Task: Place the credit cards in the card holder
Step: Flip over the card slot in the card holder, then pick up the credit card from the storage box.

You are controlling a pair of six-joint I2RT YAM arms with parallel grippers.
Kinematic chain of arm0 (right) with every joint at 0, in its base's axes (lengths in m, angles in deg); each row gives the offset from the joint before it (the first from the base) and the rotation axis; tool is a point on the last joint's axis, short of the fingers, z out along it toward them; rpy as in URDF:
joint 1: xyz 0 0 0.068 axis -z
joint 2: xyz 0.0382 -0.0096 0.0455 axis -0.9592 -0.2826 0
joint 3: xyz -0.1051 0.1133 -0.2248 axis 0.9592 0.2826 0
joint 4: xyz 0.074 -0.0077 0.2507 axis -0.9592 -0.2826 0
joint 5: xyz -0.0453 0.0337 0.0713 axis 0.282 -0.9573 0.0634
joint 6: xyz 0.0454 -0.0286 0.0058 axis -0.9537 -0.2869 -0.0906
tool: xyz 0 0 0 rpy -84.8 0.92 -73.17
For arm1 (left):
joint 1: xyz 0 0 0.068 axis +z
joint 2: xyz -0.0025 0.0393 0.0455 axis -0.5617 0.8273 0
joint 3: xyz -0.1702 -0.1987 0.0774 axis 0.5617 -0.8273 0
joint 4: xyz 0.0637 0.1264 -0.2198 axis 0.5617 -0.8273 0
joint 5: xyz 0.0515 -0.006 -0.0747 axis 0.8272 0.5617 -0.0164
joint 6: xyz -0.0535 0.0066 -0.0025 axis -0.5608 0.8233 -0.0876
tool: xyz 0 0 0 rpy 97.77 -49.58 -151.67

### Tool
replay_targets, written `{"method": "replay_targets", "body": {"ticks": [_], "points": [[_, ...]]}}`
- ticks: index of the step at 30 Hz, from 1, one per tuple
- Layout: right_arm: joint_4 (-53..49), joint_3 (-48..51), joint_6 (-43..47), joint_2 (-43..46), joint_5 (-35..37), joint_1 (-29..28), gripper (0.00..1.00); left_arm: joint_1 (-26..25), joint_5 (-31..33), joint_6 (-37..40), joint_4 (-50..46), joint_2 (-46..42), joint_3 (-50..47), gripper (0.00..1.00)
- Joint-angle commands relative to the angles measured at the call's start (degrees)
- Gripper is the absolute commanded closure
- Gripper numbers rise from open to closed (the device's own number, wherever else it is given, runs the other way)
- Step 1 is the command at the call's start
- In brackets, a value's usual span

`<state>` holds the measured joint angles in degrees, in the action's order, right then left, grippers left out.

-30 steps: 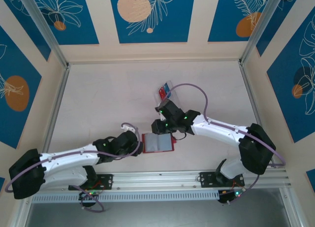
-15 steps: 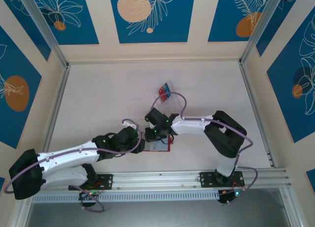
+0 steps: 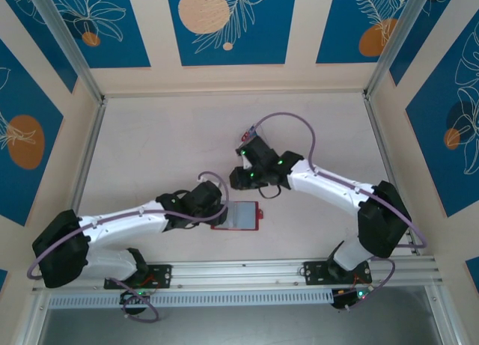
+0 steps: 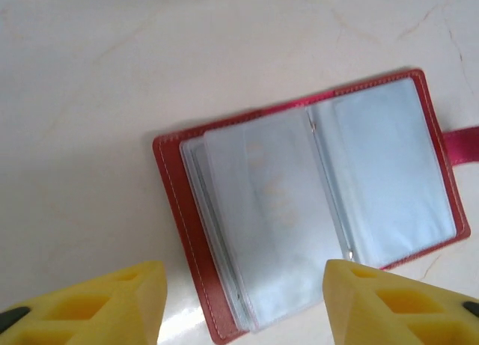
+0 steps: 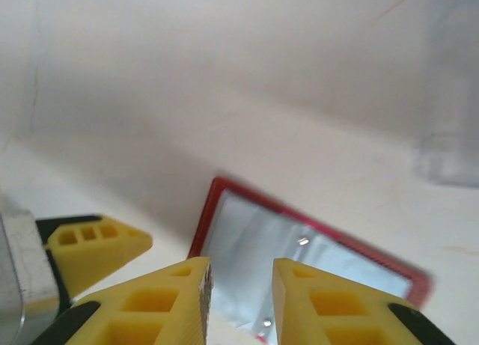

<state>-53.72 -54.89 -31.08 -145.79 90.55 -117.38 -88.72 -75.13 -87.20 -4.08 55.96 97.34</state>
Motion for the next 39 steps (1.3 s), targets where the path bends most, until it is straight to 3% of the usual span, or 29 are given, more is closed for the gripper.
{"method": "replay_targets", "body": {"ticks": [1, 7, 13, 25, 39], "points": [[-6.0, -4.0, 4.0, 1.3, 3.6, 4.2, 0.7, 2.1, -2.1, 3.7, -1.9, 2.3, 2.6, 0.47], [-7.4, -13.4, 8.0, -2.7, 9.1, 11.7, 0.64, 2.9, -3.6, 5.8, -2.8, 7.2, 6.6, 0.5], [-9.3, -25.4, 11.9, -13.5, 6.7, 17.2, 0.64, 2.9, -4.0, 5.8, -2.4, 9.1, 6.4, 0.51], [-15.8, -41.7, 17.5, -30.5, 8.8, 16.7, 0.71, 4.4, -5.3, 7.9, -1.6, 9.2, 4.2, 0.51], [-17.0, -42.7, 19.0, -34.9, 11.8, 16.1, 0.74, 5.8, -8.0, 8.1, 0.4, 9.6, 3.5, 0.52]]}}
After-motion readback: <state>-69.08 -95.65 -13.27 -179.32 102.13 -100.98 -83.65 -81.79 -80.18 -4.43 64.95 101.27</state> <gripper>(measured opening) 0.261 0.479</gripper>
